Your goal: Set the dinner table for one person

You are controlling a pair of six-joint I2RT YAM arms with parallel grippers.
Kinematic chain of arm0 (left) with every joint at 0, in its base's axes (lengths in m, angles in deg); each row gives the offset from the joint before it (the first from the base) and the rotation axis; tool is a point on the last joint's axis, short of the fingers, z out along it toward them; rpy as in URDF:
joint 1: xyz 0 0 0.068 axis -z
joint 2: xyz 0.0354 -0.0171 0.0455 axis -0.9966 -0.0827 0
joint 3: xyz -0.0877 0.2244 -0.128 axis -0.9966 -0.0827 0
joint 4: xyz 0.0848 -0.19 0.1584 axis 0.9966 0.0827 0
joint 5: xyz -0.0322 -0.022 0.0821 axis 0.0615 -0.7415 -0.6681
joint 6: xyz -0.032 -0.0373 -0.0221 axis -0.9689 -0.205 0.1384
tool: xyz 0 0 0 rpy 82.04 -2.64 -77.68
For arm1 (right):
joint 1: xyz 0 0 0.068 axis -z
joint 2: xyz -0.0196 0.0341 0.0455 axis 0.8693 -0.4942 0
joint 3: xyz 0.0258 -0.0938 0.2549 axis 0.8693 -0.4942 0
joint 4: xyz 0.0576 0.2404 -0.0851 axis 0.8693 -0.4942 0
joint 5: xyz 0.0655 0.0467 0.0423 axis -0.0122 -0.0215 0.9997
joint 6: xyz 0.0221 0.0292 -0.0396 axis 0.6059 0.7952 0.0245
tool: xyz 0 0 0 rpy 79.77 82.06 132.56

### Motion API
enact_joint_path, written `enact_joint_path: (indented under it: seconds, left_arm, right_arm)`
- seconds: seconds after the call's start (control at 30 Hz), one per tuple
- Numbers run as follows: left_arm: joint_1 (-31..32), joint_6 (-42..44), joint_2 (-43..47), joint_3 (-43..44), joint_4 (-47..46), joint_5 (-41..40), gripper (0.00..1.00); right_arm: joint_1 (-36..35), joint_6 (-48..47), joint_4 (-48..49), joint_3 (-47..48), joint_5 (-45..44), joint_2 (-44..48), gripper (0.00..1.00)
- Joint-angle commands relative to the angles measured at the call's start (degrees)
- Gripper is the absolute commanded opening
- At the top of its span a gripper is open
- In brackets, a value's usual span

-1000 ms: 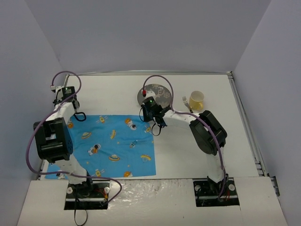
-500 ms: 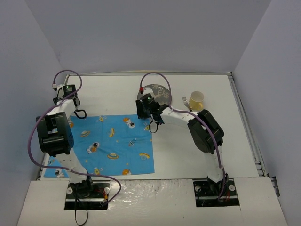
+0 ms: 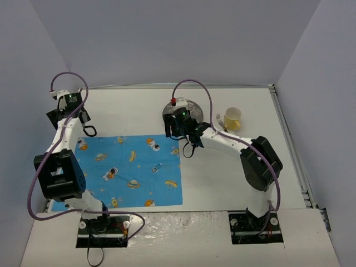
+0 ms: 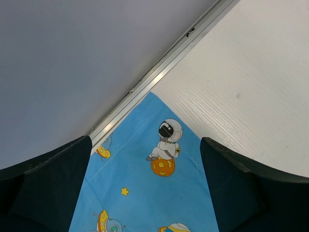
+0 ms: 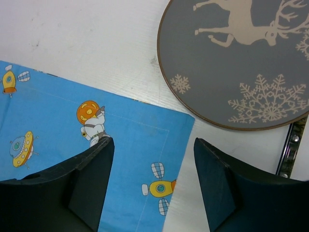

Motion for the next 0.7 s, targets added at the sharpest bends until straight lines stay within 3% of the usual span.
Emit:
enact_joint_path:
  seconds: [0.0,0.27,0.67]
  left_arm:
    - [-0.5,-5.1,2.7,-1.6,2.5,5.0,0.92]
    - [-0.6,-4.2,-7.0,0.3,1.9,11.5,0.92]
    - [-2.1,-5.1,-14.3,3.3,-0.1,17.7,0.90]
  right_arm:
    - [-1.1,2.7,4.5,-3.6,2.2,2.7,0.63]
    - [-1.2,2.4,15.9,-8.2,11.0,-0.3,0.60]
    - [1.0,5.9,27.0,-13.8,16.6,-4.9,0.59]
